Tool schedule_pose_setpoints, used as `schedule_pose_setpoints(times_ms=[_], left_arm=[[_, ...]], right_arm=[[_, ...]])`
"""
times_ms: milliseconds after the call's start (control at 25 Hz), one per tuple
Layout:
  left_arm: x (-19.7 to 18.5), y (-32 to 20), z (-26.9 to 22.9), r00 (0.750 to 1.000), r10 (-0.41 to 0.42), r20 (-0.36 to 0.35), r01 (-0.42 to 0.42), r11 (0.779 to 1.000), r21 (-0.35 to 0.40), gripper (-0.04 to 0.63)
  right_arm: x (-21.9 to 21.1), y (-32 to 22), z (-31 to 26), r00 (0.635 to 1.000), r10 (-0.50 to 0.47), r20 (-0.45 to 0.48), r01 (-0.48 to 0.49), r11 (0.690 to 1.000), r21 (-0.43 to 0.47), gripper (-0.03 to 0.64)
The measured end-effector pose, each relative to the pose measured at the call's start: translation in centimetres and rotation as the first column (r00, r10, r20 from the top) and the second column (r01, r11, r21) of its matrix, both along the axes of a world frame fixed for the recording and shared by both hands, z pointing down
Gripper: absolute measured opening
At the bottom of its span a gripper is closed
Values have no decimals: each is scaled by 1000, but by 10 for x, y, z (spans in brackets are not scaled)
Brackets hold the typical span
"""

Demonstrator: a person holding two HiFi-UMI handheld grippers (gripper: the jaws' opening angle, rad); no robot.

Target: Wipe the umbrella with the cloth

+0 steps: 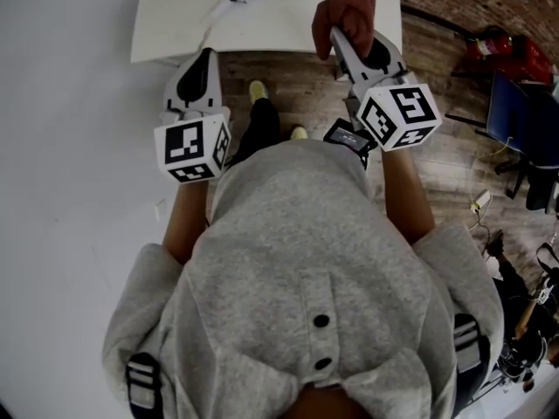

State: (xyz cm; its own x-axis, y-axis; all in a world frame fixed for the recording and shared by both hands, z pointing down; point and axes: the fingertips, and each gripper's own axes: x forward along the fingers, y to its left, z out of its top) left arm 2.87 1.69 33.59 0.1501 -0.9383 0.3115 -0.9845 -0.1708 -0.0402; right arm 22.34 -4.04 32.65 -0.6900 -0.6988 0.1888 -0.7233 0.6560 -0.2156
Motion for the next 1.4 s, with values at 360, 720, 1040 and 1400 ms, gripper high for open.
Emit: schedule_pose_setpoints(times_ms=[360,720,1040,1400], left_arm=[[-34,-76,11,999,34,-21,-35,999,-25,15],[-70,-136,42,996,87,-33,-90,987,-130,17],[-85,-166,72,988,149,-38,-154,964,-217,17],[-97,-185,107,978,204,-50,-210,938,-276,18]], right_arm=[[-30,-71,6,996,47,-81,-49,999,-13,92],[-64,-134,13,987,83,-135,-89,995,-39,98],[-83,-166,19,977,92,-194,-103,994,-48,97],[-103,-183,37,964,102,-244,-119,991,-58,98]])
